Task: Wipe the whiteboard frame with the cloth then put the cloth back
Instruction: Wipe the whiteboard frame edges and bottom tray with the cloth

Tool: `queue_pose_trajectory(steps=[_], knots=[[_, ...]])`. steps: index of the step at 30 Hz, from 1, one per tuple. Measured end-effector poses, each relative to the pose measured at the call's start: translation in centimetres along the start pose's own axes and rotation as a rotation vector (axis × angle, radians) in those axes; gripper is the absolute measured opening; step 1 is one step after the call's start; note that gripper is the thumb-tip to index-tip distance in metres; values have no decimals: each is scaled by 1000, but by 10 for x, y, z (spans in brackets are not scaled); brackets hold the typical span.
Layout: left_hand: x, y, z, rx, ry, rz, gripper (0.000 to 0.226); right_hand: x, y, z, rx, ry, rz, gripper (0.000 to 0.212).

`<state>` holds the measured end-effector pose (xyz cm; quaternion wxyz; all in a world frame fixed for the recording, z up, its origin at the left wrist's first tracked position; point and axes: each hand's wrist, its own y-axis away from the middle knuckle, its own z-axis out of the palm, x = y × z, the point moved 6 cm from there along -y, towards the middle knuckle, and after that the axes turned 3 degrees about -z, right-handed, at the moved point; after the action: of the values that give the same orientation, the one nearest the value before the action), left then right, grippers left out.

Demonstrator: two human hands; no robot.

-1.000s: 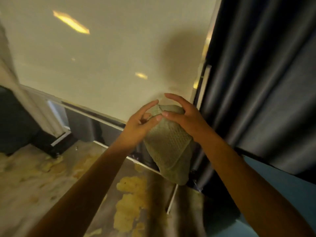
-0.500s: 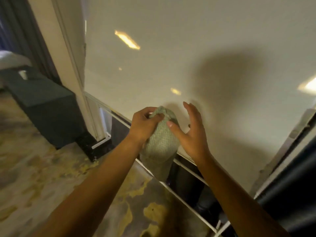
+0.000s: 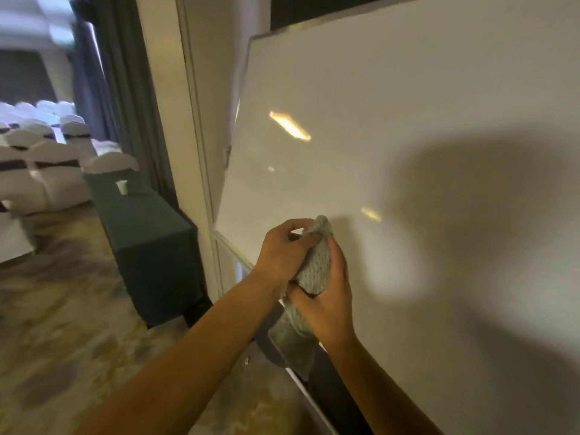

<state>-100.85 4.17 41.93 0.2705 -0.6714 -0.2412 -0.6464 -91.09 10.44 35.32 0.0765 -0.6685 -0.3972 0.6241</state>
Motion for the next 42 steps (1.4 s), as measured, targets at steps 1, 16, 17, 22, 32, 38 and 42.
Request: queue_pose_trajectory(steps=[1, 16, 17, 22, 32, 38, 42], knots=[[2, -15, -10, -21, 6, 7, 14, 5, -14, 14, 14, -9, 27, 104], [-2, -275, -243, 28, -213, 256, 28, 52, -191, 215, 335, -122, 183, 50], [-2, -294, -256, 40, -222, 261, 29, 50, -203, 222, 346, -115, 174, 43], [16, -384, -278, 10, -341, 367, 42, 50, -272, 248, 432, -80, 141, 49], [60, -555, -253, 4, -540, 766, 68, 74, -434, 269, 557, -127, 54, 48], [86, -650, -243, 39, -614, 879, 70, 75, -515, 280, 547, -55, -31, 45], [91, -701, -225, 6, -628, 931, 75, 74, -557, 287, 563, 23, -83, 45]])
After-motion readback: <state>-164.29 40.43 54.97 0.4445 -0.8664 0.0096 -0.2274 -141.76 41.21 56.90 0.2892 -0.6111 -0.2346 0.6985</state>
